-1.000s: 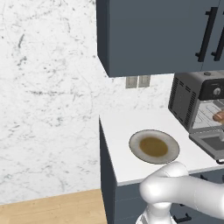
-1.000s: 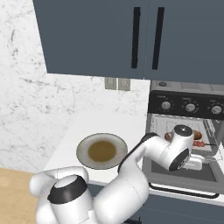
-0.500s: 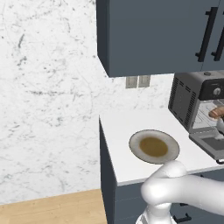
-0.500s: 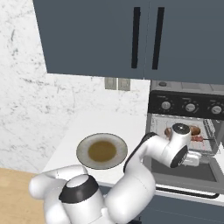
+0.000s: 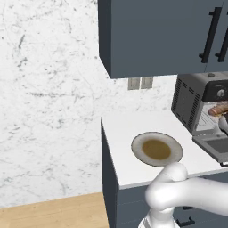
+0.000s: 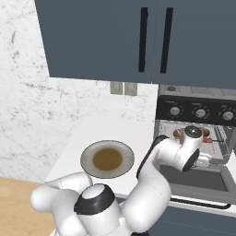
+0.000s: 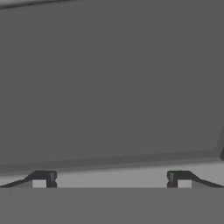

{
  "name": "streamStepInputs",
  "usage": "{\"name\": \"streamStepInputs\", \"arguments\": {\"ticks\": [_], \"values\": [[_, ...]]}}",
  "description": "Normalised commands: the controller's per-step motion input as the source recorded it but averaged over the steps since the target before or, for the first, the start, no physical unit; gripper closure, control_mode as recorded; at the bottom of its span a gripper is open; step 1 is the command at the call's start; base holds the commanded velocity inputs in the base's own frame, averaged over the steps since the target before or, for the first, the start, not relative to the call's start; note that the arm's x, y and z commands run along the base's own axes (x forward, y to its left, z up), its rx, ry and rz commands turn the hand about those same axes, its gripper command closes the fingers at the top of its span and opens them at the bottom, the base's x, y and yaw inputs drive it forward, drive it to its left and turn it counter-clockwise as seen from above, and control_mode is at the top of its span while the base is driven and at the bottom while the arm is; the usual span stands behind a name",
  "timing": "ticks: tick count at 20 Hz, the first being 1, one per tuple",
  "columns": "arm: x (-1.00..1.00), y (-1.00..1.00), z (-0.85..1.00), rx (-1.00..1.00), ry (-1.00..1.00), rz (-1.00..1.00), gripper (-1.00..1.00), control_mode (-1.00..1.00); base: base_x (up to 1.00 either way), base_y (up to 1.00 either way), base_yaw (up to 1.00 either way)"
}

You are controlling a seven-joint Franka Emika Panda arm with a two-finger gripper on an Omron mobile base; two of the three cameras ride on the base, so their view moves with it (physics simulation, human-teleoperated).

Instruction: Pick up the kebab skewer and baguette bread, and place them inside the toaster oven. Close the toaster oven door and start by setting the timer.

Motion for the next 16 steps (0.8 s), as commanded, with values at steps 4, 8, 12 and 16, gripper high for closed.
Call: {"name": "streamStepInputs", "arguments": {"ticks": [4,8,12,16], "values": [[0.53,0.00,0.13,0.02,-0.09,0.00,-1.00,-1.00,0.00,0.00,0.00],[0.55,0.00,0.02,0.00,-0.06,0.00,-1.00,-1.00,0.00,0.00,0.00],[0.59,0.00,0.00,0.00,-0.03,0.00,-1.00,-1.00,0.00,0.00,0.00],[0.57,-0.03,0.00,0.00,-0.03,0.00,-1.00,-1.00,0.00,0.00,0.00]]}}
